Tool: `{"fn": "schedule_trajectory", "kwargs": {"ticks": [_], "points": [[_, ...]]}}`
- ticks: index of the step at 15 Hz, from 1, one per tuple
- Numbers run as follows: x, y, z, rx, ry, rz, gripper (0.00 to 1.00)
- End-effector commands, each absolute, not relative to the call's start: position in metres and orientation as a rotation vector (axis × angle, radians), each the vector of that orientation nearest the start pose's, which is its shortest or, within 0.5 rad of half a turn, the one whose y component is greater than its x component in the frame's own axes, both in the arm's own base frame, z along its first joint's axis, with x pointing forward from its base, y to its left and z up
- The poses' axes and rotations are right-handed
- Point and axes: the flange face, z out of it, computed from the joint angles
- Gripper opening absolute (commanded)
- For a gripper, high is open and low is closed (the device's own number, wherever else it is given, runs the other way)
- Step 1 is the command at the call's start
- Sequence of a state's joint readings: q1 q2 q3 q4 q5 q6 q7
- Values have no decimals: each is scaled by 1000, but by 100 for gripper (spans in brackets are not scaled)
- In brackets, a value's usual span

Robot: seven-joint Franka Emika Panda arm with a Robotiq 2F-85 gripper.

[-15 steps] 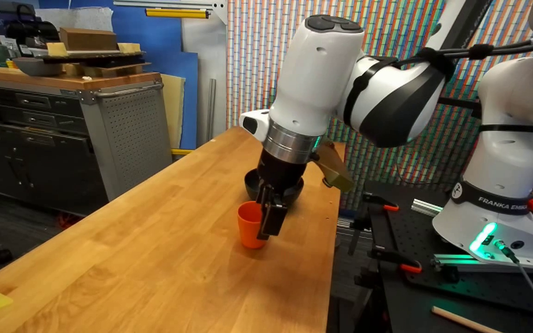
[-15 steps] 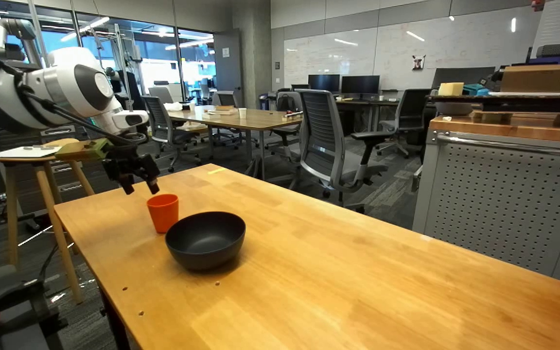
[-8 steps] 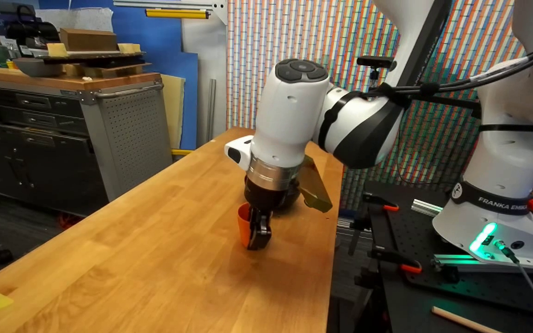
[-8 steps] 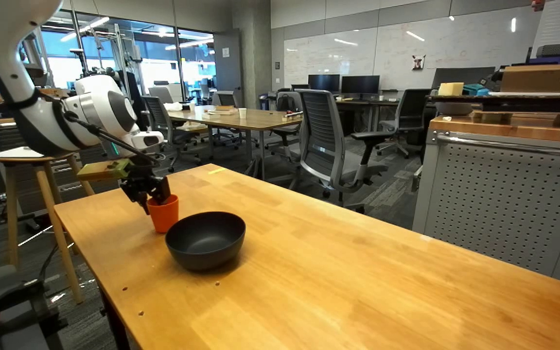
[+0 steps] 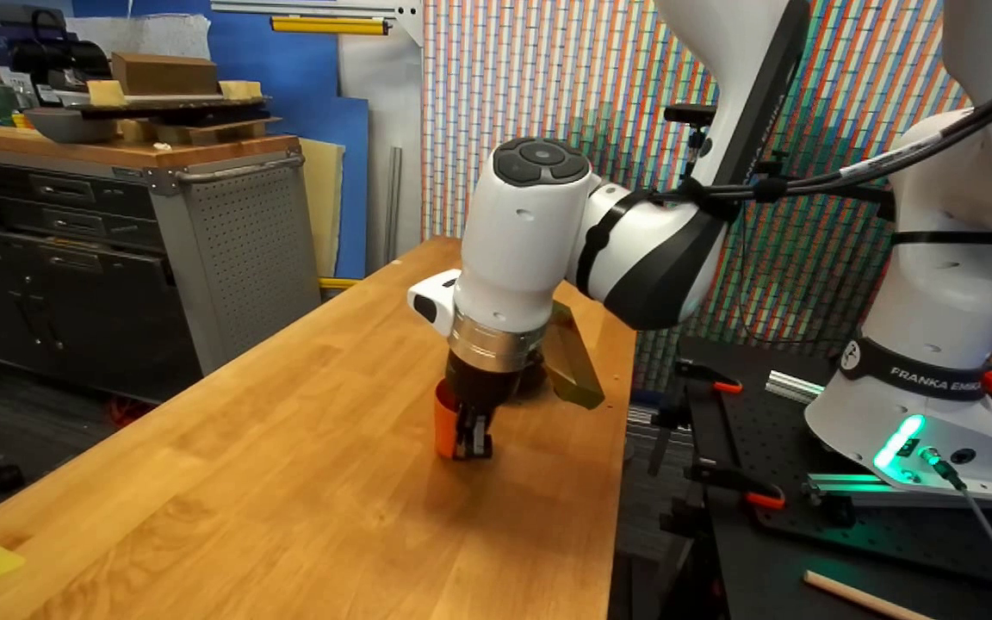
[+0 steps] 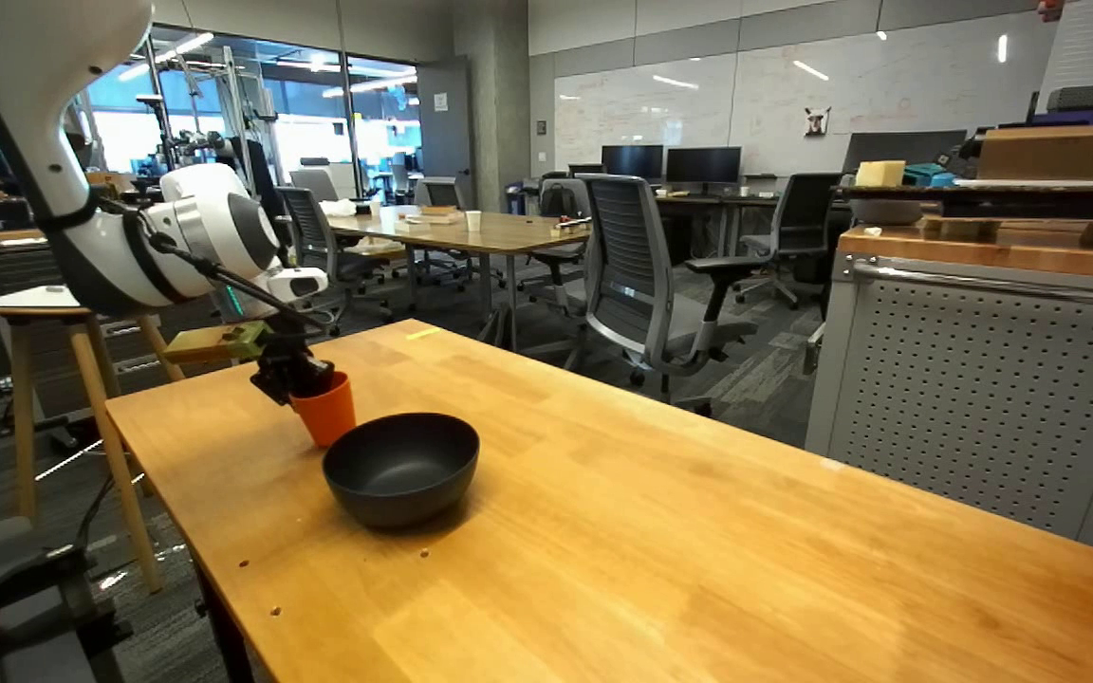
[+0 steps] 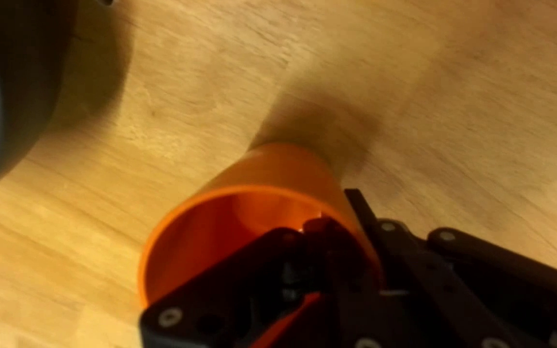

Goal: Put the cup in the bowl

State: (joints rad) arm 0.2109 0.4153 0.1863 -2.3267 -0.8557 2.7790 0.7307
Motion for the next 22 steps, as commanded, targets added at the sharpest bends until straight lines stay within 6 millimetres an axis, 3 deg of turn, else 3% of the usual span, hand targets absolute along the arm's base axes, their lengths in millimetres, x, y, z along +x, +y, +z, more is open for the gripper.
{"fn": "schedule_trajectory", "kwargs": {"ticks": [1, 4, 6, 9, 12, 14, 17, 22], "points": [[454, 241, 201, -3234, -740, -405, 5], [464, 234, 239, -3267, -720, -537, 5], [474, 219, 271, -3311, -703, -664, 4], [491, 176, 304, -3427, -596, -797, 4], [507, 129, 317, -3547, -338, -817, 4], [510, 101, 312, -3610, -150, -718, 4], [501, 71, 285, -3688, 54, -442, 4], [487, 52, 231, -3625, 317, -45, 4]]}}
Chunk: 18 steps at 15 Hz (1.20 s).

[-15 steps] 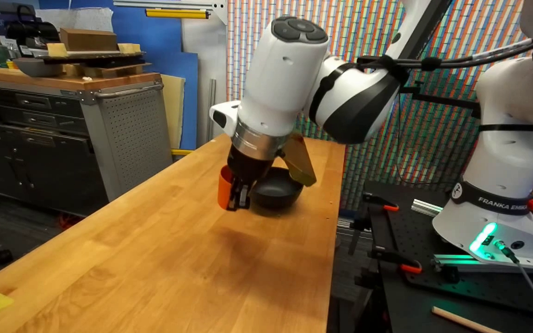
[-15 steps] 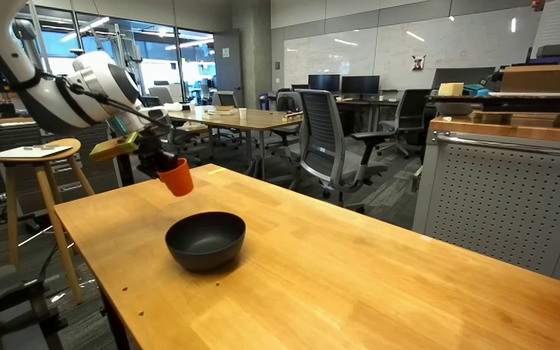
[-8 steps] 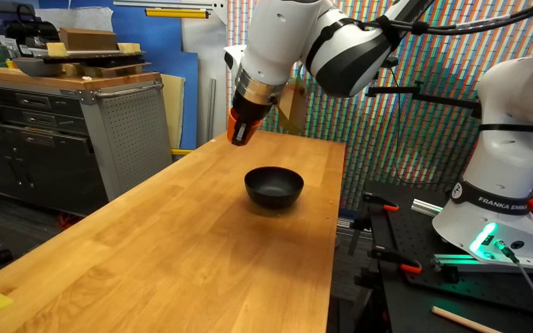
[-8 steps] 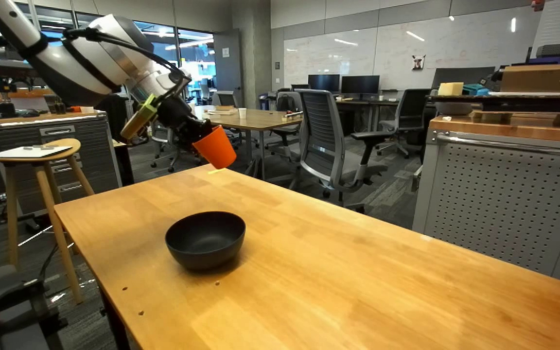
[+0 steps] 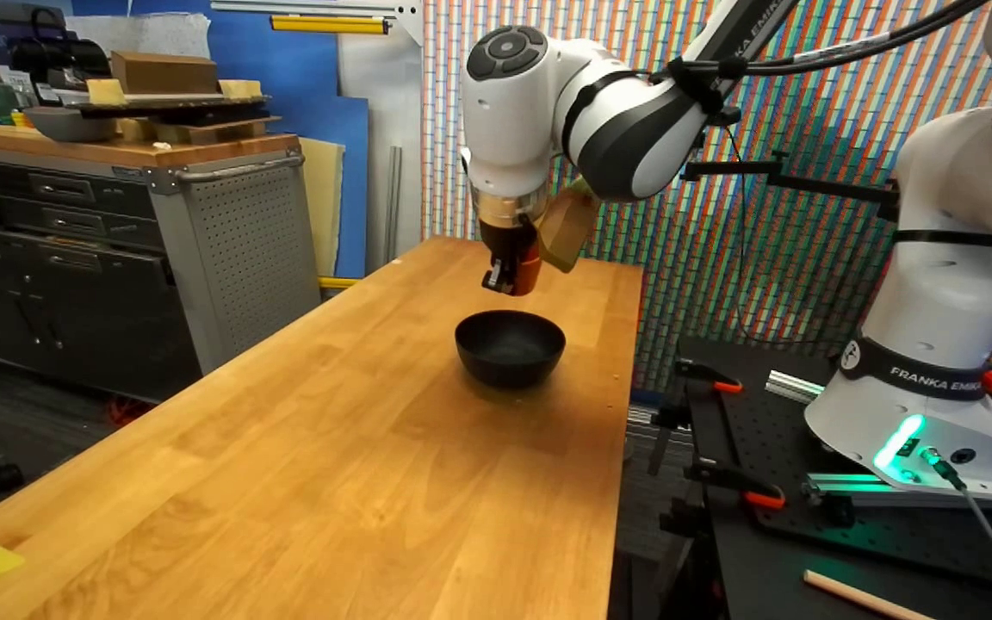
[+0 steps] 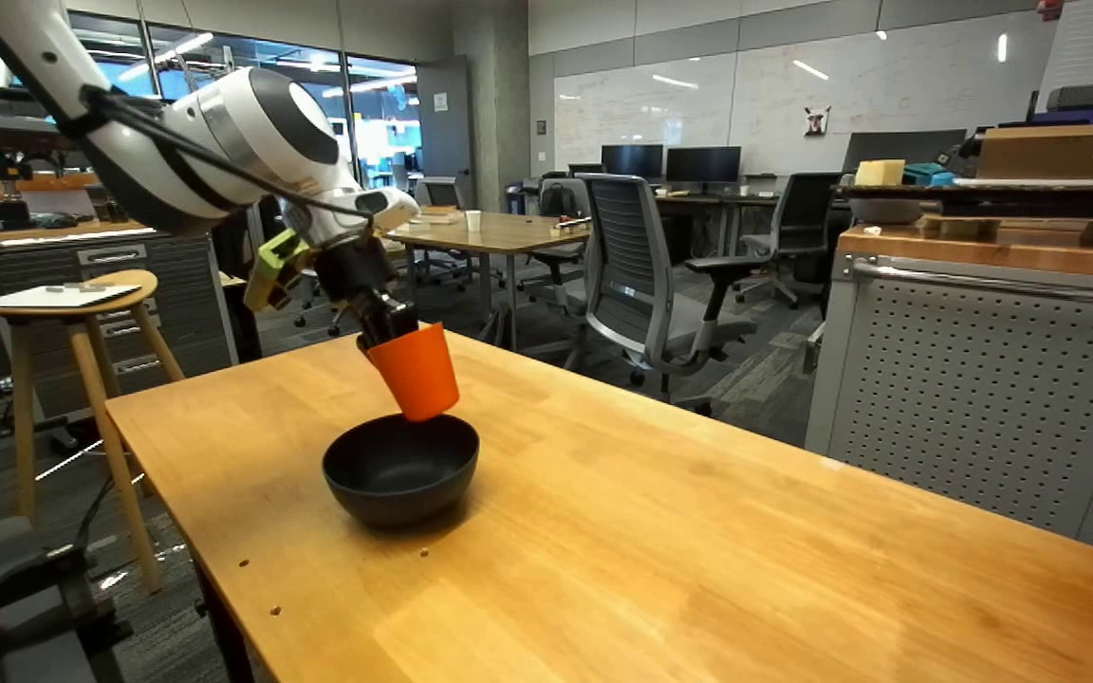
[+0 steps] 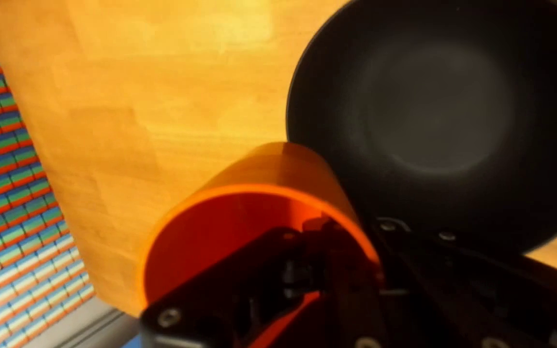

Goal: Put the cup in the bowl

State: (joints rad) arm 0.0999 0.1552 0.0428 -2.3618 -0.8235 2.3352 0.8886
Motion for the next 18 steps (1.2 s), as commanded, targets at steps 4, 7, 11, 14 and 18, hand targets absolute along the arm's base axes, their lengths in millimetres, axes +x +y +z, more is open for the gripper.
{"fn": "schedule_trajectory", "kwargs": {"ticks": [4, 7, 11, 14, 18], "points": [[484, 58, 199, 2738, -291, -58, 4], [487, 67, 188, 2833, -307, -71, 4], [498, 81, 190, 2974, -255, -22, 10], [500, 86, 201, 3005, -188, 2, 43], [500, 97, 248, 2985, -70, 88, 74]]}}
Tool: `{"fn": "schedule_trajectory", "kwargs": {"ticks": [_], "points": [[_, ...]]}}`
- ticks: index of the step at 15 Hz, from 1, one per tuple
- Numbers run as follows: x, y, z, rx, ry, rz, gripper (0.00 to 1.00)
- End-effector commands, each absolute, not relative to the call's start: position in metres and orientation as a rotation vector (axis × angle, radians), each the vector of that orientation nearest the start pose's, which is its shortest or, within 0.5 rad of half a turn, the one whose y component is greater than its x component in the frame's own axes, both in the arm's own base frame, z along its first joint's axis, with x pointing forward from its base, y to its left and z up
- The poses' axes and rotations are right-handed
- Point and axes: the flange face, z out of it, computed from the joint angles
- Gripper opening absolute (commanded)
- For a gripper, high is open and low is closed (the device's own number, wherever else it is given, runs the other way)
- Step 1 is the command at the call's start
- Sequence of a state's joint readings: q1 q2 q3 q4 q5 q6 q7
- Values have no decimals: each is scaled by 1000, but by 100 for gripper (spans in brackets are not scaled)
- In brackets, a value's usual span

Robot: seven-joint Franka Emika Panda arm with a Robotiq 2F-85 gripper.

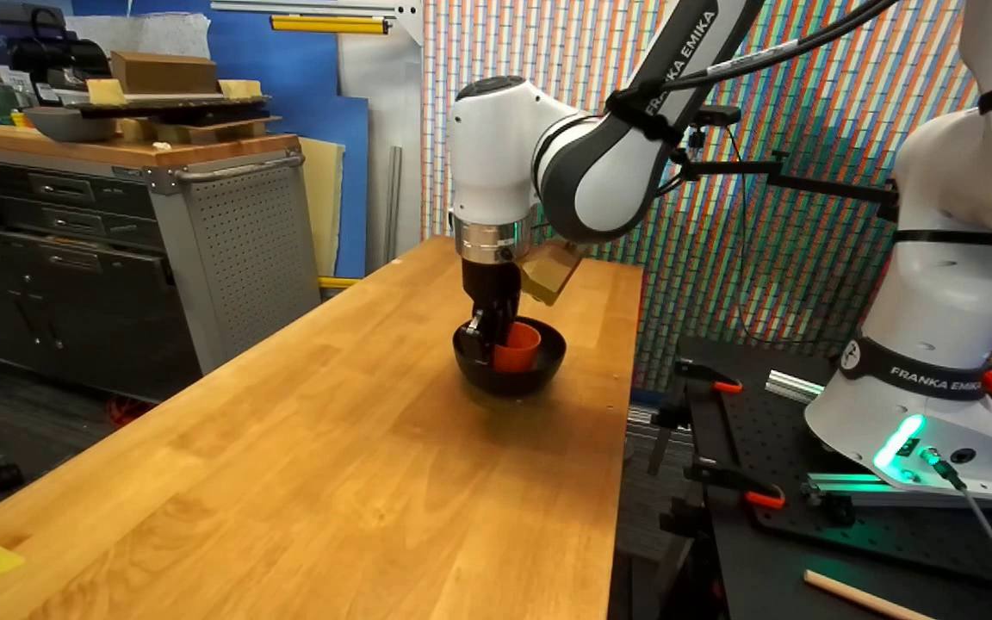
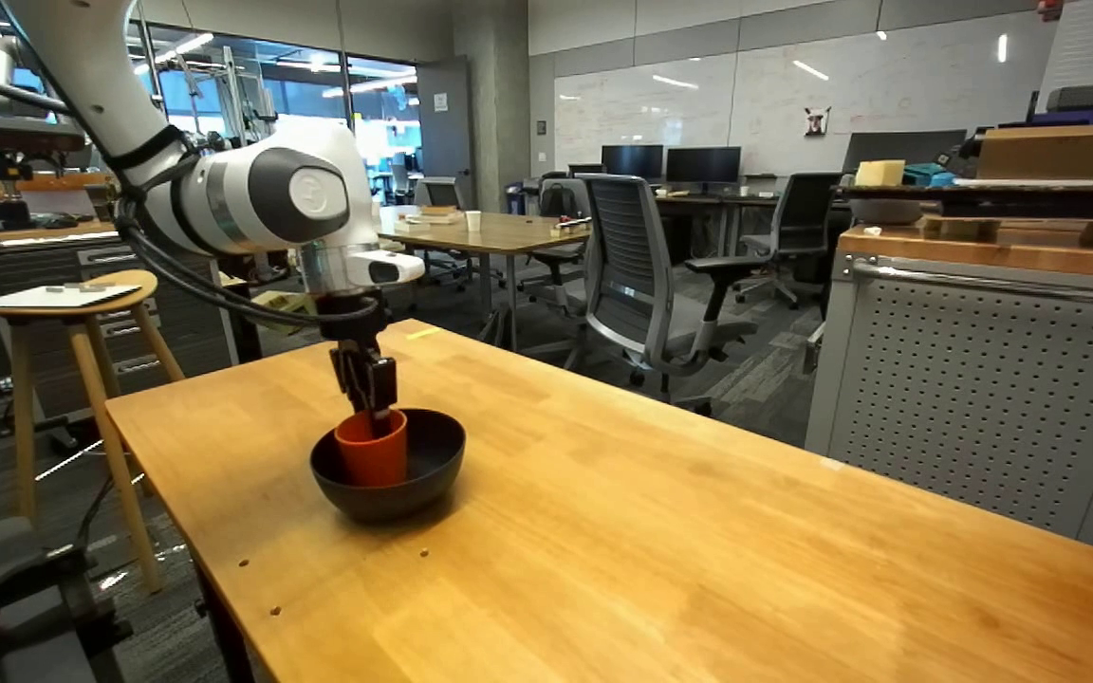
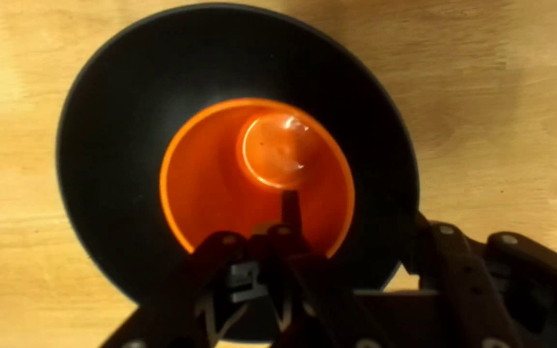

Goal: Put the cup in the bowl

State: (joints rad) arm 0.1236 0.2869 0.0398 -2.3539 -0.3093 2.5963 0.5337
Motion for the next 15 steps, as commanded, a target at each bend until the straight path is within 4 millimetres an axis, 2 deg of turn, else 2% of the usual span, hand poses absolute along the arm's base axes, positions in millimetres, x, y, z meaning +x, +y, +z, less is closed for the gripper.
{"fn": "schedule_trajectory", "kwargs": {"ticks": [1, 3, 4, 7, 9, 12, 13, 15], "points": [[500, 101, 264, -3297, 44, -136, 81], [498, 114, 304, -3314, -45, -229, 96], [496, 121, 320, -3322, -89, -267, 99], [487, 140, 368, -3336, -220, -317, 100], [478, 152, 391, -3343, -280, -308, 100], [464, 158, 407, -3363, -279, -125, 100], [471, 157, 392, -3365, -254, -218, 100], [465, 159, 399, -3372, -261, -157, 100]]}}
